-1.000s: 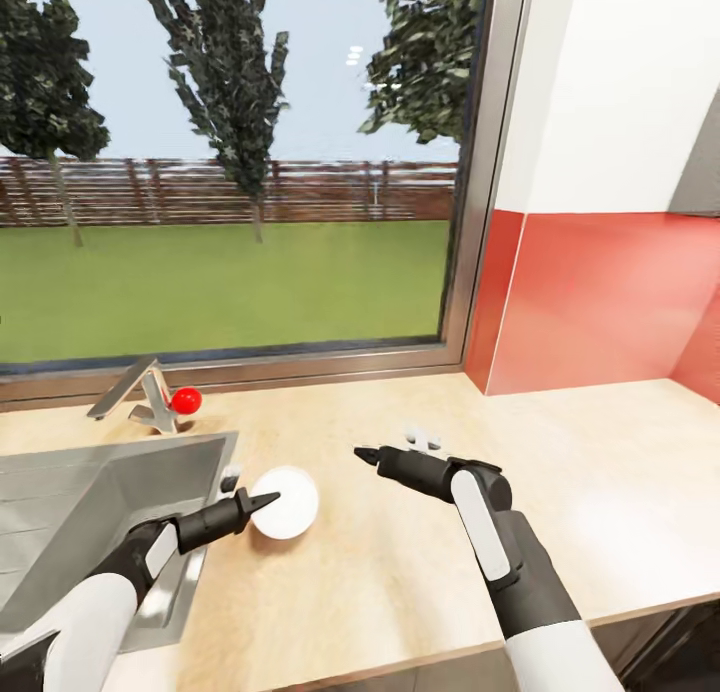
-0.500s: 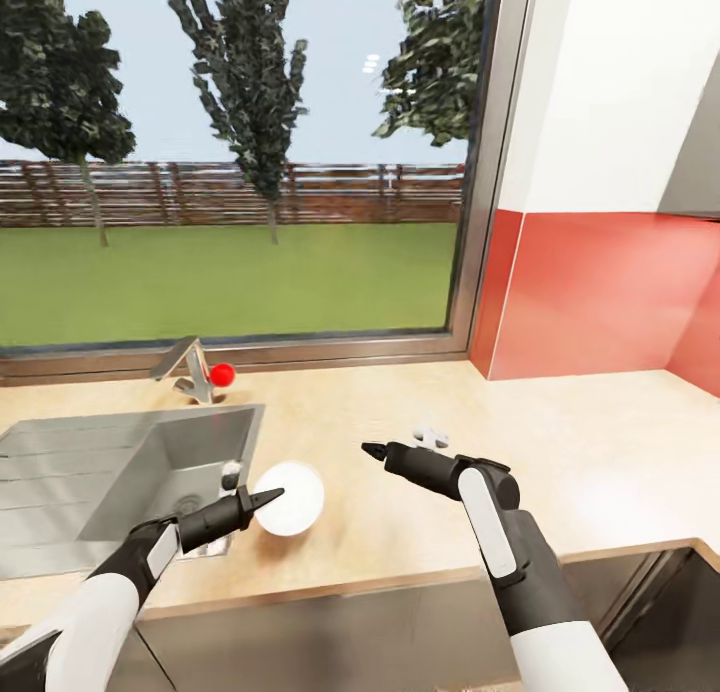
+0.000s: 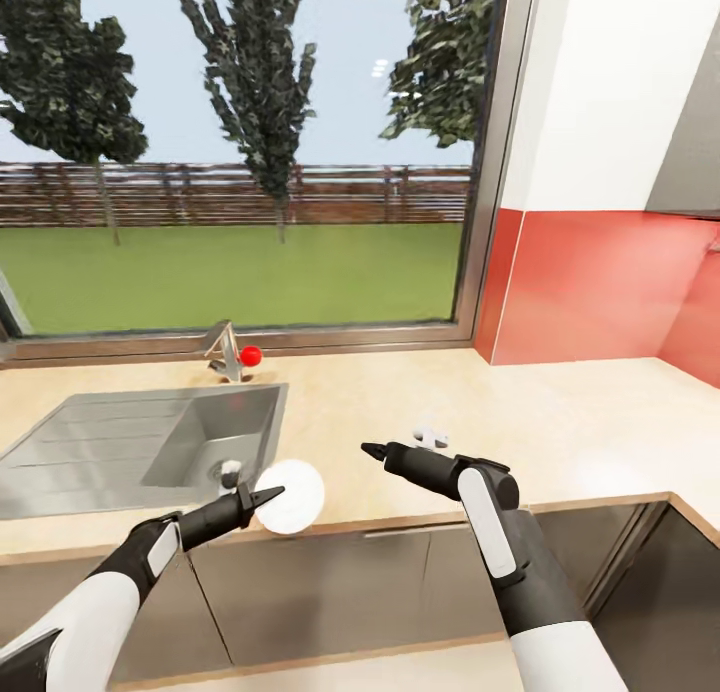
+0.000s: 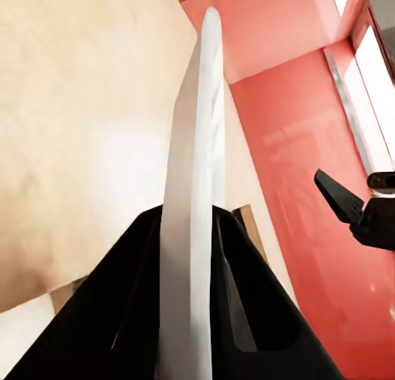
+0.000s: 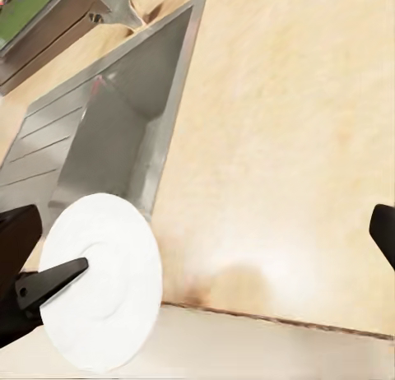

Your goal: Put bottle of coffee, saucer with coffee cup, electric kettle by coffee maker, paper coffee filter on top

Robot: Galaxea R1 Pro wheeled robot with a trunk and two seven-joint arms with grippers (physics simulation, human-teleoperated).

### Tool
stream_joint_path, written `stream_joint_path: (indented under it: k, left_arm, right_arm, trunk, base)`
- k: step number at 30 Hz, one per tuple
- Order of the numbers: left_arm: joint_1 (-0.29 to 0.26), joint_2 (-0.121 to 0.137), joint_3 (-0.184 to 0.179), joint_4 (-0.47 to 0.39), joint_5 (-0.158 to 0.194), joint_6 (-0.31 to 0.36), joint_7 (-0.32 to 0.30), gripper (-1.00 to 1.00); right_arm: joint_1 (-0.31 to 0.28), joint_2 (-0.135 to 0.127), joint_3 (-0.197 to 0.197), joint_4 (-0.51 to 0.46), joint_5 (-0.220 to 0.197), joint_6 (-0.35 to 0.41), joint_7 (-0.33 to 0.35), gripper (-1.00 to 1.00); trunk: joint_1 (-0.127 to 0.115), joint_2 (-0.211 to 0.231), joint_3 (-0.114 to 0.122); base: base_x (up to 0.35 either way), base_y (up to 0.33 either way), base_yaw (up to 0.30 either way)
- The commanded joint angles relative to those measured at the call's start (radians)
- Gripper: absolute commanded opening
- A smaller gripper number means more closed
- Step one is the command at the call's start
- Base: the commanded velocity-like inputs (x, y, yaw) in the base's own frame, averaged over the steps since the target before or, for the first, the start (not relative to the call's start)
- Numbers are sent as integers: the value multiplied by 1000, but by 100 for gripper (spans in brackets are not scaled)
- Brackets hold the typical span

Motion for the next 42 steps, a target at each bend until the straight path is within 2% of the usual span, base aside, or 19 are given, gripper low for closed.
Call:
stream_joint_path:
  k: [1, 10, 16, 19, 22, 26, 27, 28, 31, 33, 39, 41, 42]
  left_arm:
    - [-1, 0, 3, 0, 0, 8, -1, -100]
    - [-7, 3, 2, -1, 2, 7, -18, -100]
    - [-9, 21, 7, -29, 4, 13, -55, -100]
    - [-9, 56, 11, -91, 5, 73, -60, -100]
    - [-9, 87, 12, -158, 6, 146, -62, -100]
    - [-10, 99, 13, -209, 7, 175, -63, -100]
    - [-10, 104, 14, -219, 22, 183, -67, -100]
    - [-9, 114, 13, -221, 57, 193, -75, -100]
    - [-7, 123, 12, -223, 88, 202, -78, -100]
    - [0, 131, 11, -224, 109, 207, -80, -100]
    - [3, 131, 7, -224, 112, 206, -80, -100]
    - [3, 131, 4, -224, 112, 206, -80, -100]
    - [3, 130, 3, -224, 112, 205, -80, -100]
  right_arm:
    - [-1, 1, -1, -1, 9, 5, 8, 100]
    - [-1, 1, 0, 1, 9, 5, 8, 100]
    - [-1, 4, 7, 3, 9, 6, 8, 100]
    - [-1, 7, 20, 10, 9, 8, 9, 100]
    - [-1, 8, 73, 7, 9, 19, 9, 100]
    - [-1, 9, 101, 3, 9, 35, 9, 100]
    - [-1, 9, 107, 3, 9, 40, 9, 100]
    - [-1, 10, 109, 4, 9, 43, 9, 100]
    - [-1, 8, 109, 6, 9, 50, 9, 100]
    - [-1, 5, 110, 38, 14, 59, 9, 100]
    - [-1, 2, 117, 213, 19, 60, 14, 100]
    - [-1, 0, 142, 270, 21, 60, 14, 100]
    - [-1, -2, 172, 306, 21, 59, 14, 100]
  trunk:
    - [0, -2, -2]
    - [0, -2, -2]
    - [0, -2, -2]
    - [0, -2, -2]
    - [0, -2, -2]
    - [0, -2, -2]
    - [0, -2, -2]
    - [0, -2, -2]
    - [0, -2, -2]
    - [0, -2, -2]
    - [0, -2, -2]
    - [0, -2, -2]
    - [0, -2, -2]
  base:
    - [-303, 202, 91]
    - [-280, 234, 272]
    - [-279, 235, 271]
    - [-279, 235, 232]
    - [-279, 235, 149]
    - [-279, 235, 42]
    - [-279, 235, 7]
    - [-279, 234, 3]
    - [-265, 224, 2]
    - [-72, 63, 0]
    - [-16, 14, 0]
    - [-3, 3, 0]
    - [-2, 1, 0]
